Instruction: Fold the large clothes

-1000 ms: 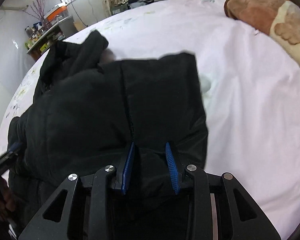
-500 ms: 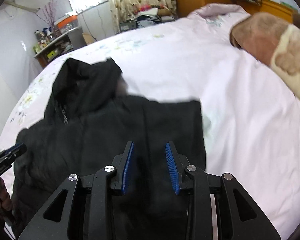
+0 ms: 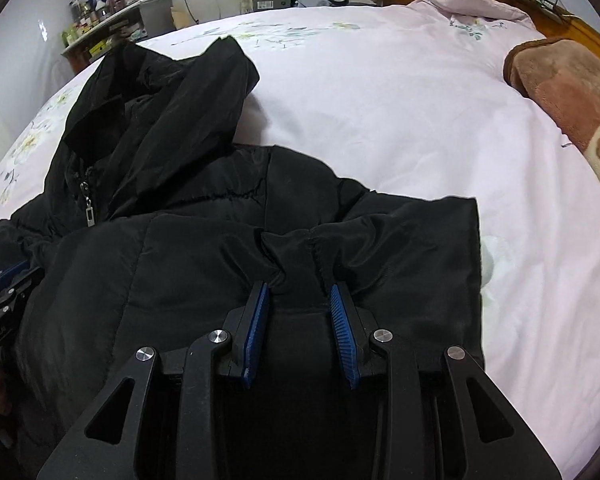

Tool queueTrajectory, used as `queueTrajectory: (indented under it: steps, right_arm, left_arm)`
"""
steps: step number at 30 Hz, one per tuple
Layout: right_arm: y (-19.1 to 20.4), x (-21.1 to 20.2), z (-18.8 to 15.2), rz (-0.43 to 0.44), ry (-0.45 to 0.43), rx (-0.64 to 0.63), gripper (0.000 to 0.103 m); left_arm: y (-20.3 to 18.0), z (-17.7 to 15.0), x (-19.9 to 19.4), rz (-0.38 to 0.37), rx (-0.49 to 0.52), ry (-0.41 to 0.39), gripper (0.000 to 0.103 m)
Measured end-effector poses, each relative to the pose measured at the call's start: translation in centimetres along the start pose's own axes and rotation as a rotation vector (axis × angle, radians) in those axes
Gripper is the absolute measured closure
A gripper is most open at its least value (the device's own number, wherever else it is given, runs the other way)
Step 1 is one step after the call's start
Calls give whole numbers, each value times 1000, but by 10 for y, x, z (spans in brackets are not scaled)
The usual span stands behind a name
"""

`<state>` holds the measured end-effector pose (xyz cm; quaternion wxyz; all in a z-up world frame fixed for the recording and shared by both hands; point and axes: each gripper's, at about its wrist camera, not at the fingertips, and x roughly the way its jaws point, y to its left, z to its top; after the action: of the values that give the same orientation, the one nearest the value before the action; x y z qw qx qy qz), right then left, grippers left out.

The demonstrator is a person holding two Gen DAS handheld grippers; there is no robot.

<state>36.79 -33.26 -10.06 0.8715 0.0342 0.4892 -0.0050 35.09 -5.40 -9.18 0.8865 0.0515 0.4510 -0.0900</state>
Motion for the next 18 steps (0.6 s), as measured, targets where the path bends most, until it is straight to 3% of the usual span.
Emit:
queueTrajectory:
  steps: [3, 8, 10, 13, 18]
  right_arm:
    - [6, -24, 2, -31, -33, -13, 70]
    - [27, -62, -15, 32, -100, -32, 70]
    - [38, -66, -22, 51, -106, -54, 70]
    - [54, -47, -35, 58, -52, -89, 70]
    - [64, -30, -40, 26, -29, -106, 69]
  left_arm:
    - [5, 2, -23, -15, -9, -18, 58]
    - [17, -16, -70, -35, -17, -96, 58]
    - [19, -26, -71, -21, -6, -88, 58]
    - [21, -42, -47, 15, -4, -7, 57]
    - [18, -43, -39, 36, 6, -4, 57]
